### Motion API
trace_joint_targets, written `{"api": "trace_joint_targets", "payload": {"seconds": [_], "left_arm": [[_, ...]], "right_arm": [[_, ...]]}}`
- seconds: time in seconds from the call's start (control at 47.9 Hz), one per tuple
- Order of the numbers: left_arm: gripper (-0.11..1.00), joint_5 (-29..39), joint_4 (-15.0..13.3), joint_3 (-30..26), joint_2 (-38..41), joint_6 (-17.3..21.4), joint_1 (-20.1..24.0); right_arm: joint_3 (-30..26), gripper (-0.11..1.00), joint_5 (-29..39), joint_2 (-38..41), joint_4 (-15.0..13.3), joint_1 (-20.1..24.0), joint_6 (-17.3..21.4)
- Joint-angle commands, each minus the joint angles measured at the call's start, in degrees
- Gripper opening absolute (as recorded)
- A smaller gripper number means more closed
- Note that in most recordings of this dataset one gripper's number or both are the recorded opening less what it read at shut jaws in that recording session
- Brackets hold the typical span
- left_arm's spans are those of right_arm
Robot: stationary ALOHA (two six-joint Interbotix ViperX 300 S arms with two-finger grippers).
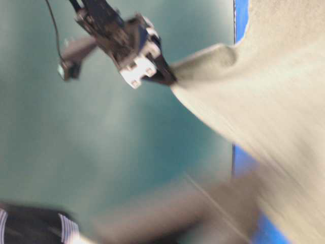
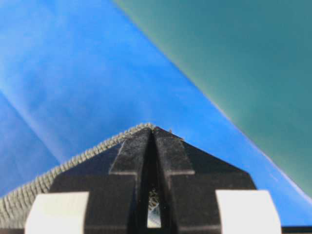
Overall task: Fold a large towel.
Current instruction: 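Lay the strip flat lengthwise and release both grippers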
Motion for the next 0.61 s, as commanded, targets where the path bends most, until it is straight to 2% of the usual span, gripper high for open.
{"api": "trace_joint_targets", "payload": {"seconds": [0.0, 0.167, 0.334, 0.543, 0.585], "left_arm": [[0.01, -1.2, -0.2, 2.9, -2.0, -2.1, -4.4], [0.01, 0.4, 0.1, 4.9, -1.8, -2.6, -3.6], [0.01, 5.7, 0.9, 4.3, -1.3, -2.1, -1.6], [0.02, 7.8, 1.1, 2.0, -0.1, 2.8, -0.5], [0.05, 8.0, 1.1, 1.7, 0.0, 3.6, -0.5]], "right_arm": [[-4.5, 0.01, -1.1, 2.7, -0.6, -0.2, -1.5], [-7.5, 0.01, -2.1, 6.2, -0.6, 1.6, -4.6], [-7.6, 0.01, -2.9, 6.7, -0.6, 2.5, -7.5], [-7.6, 0.02, -3.3, 6.8, -0.6, 2.7, -9.3], [-7.6, 0.02, -3.8, 6.8, -0.6, 2.7, -9.8]]}}
